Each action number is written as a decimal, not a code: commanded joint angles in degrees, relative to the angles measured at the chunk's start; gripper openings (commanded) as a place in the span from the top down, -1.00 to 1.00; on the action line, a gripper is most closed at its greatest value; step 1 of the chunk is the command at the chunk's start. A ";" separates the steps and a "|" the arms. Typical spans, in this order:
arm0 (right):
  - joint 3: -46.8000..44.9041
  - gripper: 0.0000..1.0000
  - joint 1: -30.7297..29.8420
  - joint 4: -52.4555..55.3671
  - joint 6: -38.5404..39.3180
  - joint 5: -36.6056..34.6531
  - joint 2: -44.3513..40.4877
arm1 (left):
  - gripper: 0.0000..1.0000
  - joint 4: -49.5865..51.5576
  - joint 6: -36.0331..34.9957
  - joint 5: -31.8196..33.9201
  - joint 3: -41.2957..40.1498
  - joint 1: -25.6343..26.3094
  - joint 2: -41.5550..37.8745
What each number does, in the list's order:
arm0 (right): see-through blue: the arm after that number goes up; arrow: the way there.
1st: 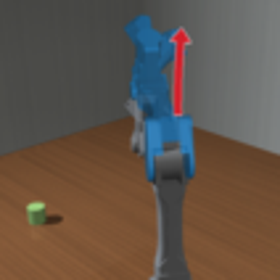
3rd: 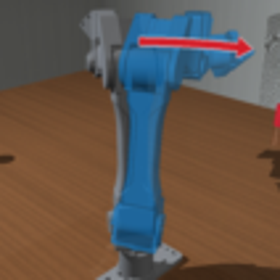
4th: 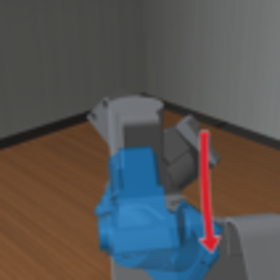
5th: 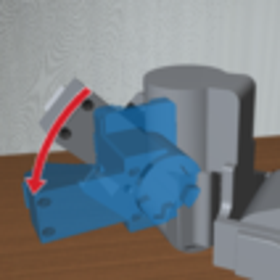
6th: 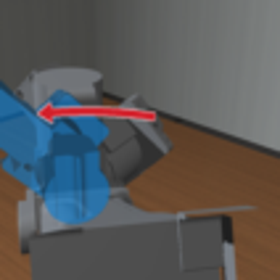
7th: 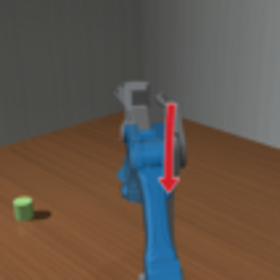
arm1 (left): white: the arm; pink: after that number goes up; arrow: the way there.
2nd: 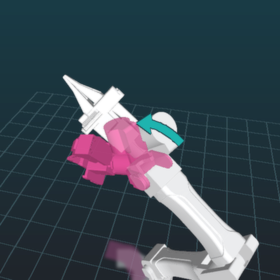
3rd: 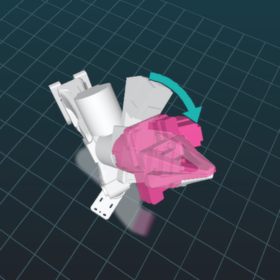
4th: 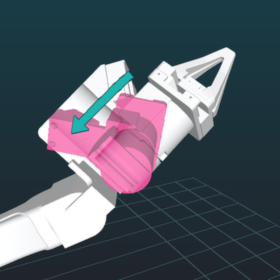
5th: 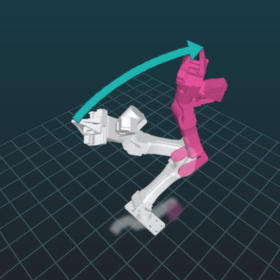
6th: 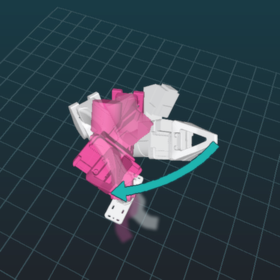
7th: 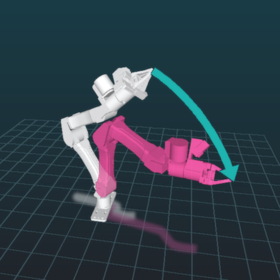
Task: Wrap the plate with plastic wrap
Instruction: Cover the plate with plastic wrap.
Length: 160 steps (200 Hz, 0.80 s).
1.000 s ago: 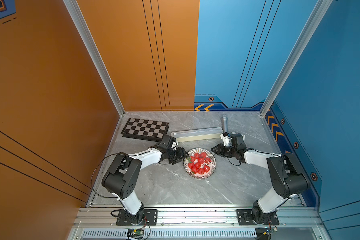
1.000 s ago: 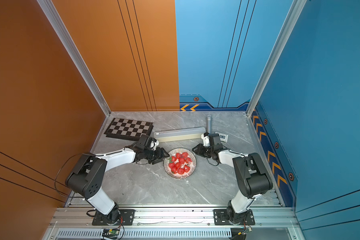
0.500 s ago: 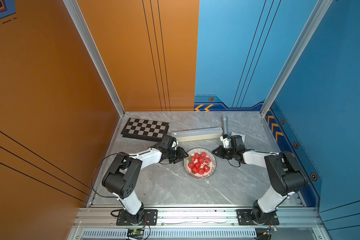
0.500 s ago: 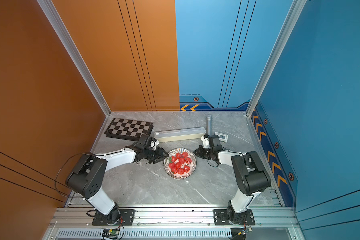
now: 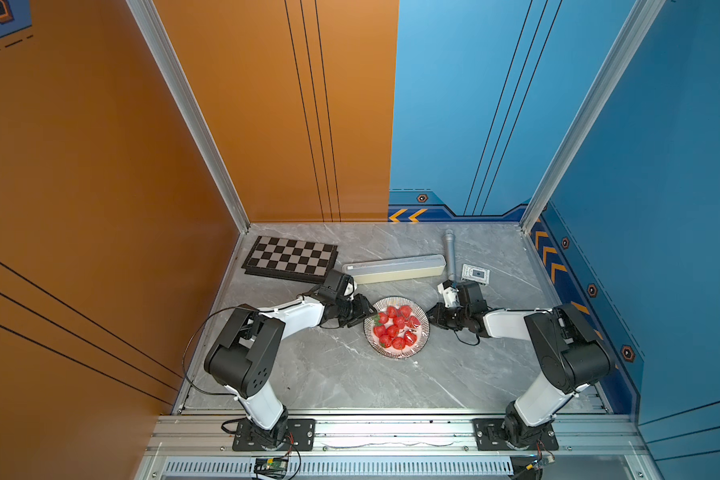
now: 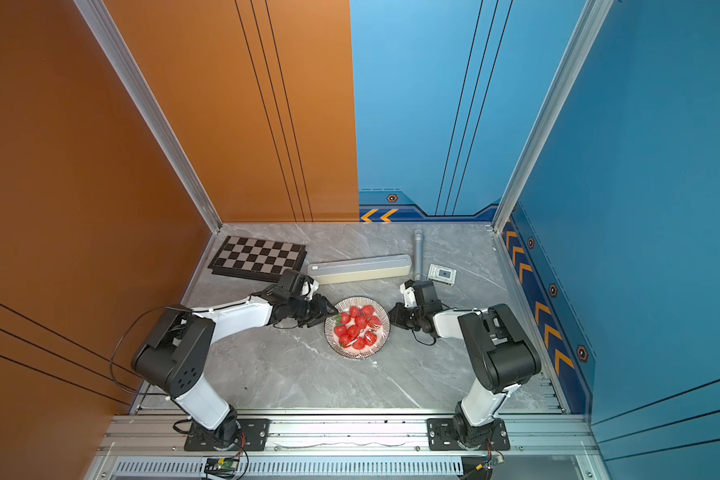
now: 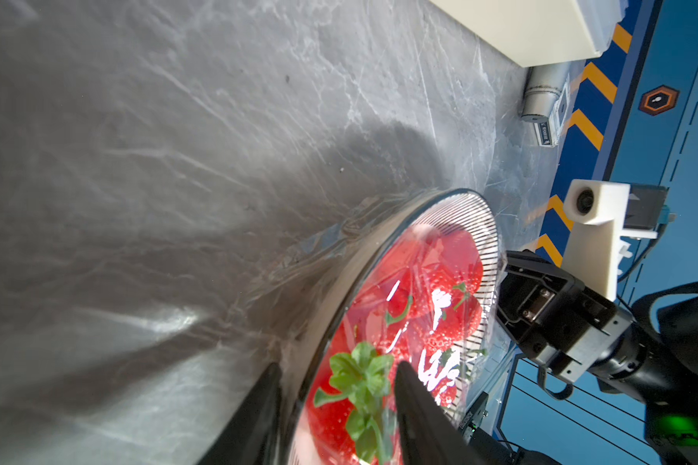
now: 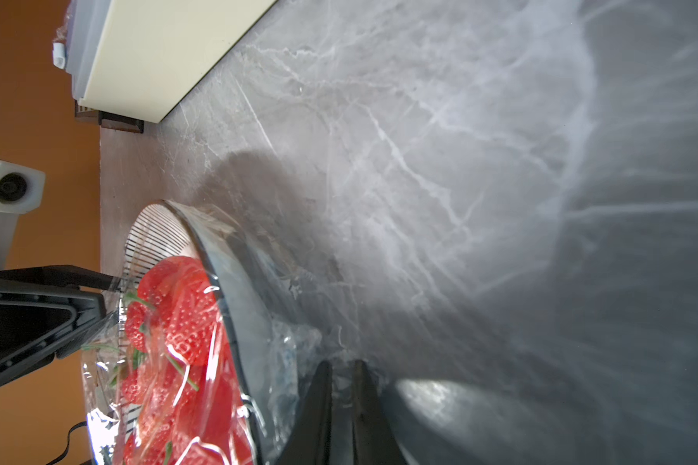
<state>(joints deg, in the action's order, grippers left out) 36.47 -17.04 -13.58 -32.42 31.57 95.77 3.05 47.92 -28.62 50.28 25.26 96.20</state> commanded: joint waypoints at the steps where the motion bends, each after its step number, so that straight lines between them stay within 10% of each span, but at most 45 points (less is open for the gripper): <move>1: -1.35 0.58 1.59 6.21 2.16 -4.05 -5.82 | -0.15 0.46 -0.93 -0.18 -0.09 -1.39 -2.18; 39: 0.57 0.17 5.28 20.84 8.21 -8.07 -16.50 | -0.49 7.23 -3.96 3.32 -0.05 -3.62 -8.12; 94: -5.10 -0.64 0.72 6.93 -8.01 1.05 -19.51 | -0.68 -0.55 7.20 -2.64 -9.02 -2.25 -13.35; 160: -3.44 -0.82 -6.56 4.78 -13.75 -1.80 -14.03 | -0.71 -7.53 10.18 -3.75 -6.91 1.38 -7.24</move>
<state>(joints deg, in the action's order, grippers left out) 31.86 -21.39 -6.72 -42.70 30.39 79.59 -1.26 56.97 -30.96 40.62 25.28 87.18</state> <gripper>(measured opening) 0.906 0.853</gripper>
